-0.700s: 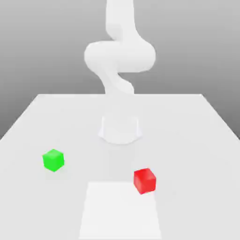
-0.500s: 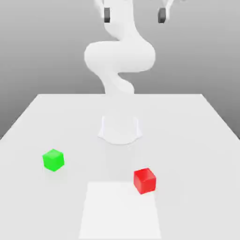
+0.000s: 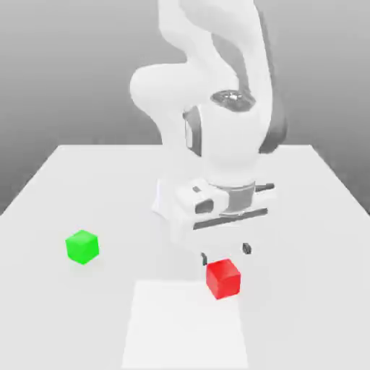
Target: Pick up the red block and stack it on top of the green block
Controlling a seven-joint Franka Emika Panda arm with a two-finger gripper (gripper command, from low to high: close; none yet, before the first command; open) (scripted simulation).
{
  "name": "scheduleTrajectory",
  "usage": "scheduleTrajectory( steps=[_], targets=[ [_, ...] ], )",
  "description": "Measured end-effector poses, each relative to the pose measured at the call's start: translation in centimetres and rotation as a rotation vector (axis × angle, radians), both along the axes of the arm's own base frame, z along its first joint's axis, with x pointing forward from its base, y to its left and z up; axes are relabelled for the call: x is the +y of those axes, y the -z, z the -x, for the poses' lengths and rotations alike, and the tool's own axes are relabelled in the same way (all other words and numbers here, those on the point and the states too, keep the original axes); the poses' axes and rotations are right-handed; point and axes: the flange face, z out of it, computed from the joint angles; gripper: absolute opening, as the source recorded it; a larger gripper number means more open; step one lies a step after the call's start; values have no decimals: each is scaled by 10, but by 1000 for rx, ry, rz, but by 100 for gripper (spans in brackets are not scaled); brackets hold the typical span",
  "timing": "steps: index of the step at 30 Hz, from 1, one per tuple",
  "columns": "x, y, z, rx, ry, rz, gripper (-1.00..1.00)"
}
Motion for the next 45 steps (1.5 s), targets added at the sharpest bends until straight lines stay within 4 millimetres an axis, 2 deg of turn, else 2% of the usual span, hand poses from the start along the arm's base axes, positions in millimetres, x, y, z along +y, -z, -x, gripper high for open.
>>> scheduleTrajectory(
  steps=[2, 3, 10, 18, 20, 22, 26, 30, 35, 37, 45],
  targets=[
    [0, 18, 2, 3, -1, 0, 0],
    [0, 26, 3, 3, 0, 0, -100],
    [0, 27, 3, 4, -1, 1, -100],
    [-4, -31, 3, 3, 12, 2, -100],
    [-33, -40, -1, 1, 126, 6, -100],
    [-72, -47, -1, -2, 276, 10, -100],
    [-151, -58, 12, -4, 593, 15, -100],
    [-222, -67, 45, -3, 914, 13, -100],
    [-293, -73, 108, 1, 1313, 2, -100],
    [-303, -67, 120, 4, 1387, -9, -100],
    [-307, -16, 124, 4, 1413, -15, -100]
  ],
)
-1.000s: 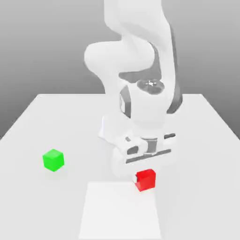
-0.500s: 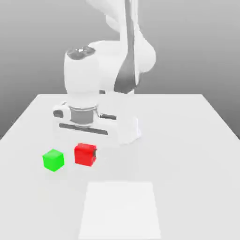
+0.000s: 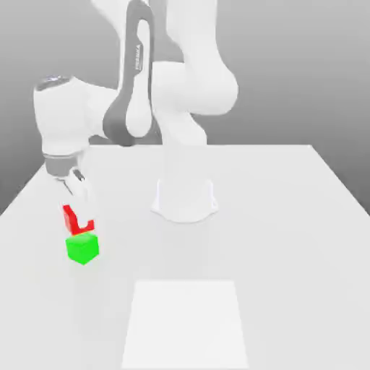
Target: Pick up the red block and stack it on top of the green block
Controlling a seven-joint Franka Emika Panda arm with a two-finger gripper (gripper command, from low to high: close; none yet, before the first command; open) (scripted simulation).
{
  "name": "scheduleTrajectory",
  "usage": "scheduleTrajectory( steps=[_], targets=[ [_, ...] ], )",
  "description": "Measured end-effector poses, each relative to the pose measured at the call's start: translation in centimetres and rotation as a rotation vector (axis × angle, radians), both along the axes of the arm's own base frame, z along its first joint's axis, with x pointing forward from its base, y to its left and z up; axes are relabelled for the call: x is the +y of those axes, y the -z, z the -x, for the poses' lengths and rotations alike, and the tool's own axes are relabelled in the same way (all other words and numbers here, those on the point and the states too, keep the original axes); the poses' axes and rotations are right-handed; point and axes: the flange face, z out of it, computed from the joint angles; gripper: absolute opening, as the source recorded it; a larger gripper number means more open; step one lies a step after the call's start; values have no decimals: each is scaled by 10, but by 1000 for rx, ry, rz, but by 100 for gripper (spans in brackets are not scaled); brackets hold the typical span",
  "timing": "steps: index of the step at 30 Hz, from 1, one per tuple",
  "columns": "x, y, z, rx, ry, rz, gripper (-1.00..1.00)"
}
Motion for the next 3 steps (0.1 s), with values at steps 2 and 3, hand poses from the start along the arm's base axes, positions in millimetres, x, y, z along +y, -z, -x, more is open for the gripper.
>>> scheduleTrajectory(
  steps=[2, 3],
  targets=[
    [0, 6, 1, 3, 0, 5, 100],
    [0, 6, 1, 3, 0, 5, 100]
  ],
)
